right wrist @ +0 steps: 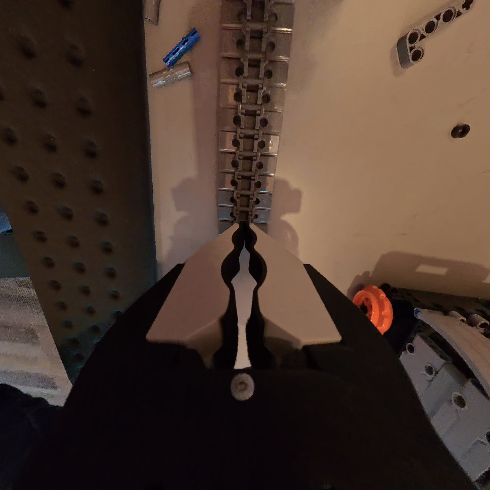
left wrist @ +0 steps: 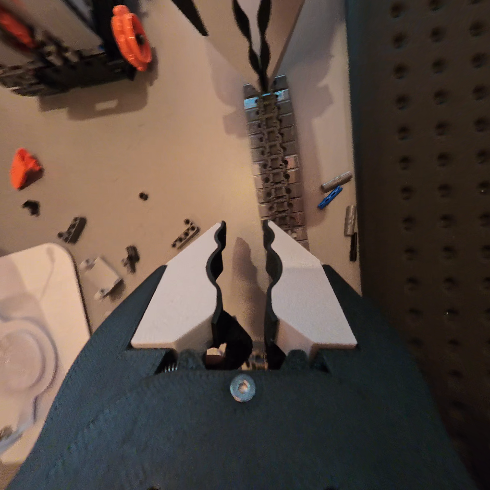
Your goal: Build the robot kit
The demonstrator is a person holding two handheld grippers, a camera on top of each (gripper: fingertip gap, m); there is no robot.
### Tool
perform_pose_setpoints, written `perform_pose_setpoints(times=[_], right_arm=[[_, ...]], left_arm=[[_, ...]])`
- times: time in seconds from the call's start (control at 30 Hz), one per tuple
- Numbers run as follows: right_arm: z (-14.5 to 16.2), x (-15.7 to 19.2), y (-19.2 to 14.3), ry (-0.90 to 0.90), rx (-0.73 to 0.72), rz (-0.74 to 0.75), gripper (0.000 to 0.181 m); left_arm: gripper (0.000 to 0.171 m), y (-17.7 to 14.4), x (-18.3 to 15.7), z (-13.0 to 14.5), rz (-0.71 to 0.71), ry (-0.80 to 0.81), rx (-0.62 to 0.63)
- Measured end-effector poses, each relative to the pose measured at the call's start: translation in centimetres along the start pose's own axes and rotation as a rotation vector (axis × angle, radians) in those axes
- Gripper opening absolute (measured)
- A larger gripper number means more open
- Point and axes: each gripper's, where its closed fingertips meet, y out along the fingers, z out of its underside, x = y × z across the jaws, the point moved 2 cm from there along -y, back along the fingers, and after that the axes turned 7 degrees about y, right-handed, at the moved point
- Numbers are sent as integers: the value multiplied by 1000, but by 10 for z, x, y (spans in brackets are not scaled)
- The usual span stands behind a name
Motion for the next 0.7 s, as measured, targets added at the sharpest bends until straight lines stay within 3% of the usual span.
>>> perform_pose_setpoints(times=[0.2,0.27,0.37,0.5,0.7], right_arm=[[-1,3,-1,-27,-45,24,0],[-6,6,-7,-14,-135,33,12],[-11,12,-18,-4,-264,58,15],[-13,13,-24,-4,-359,70,12],[-13,11,-17,-12,-369,88,11]], left_arm=[[25,-51,13,30,-195,-74,12],[24,-66,14,46,-246,-116,30],[21,-83,9,75,-301,-178,96],[19,-77,-8,96,-280,-200,164],[14,-46,-8,112,-228,-194,237]])
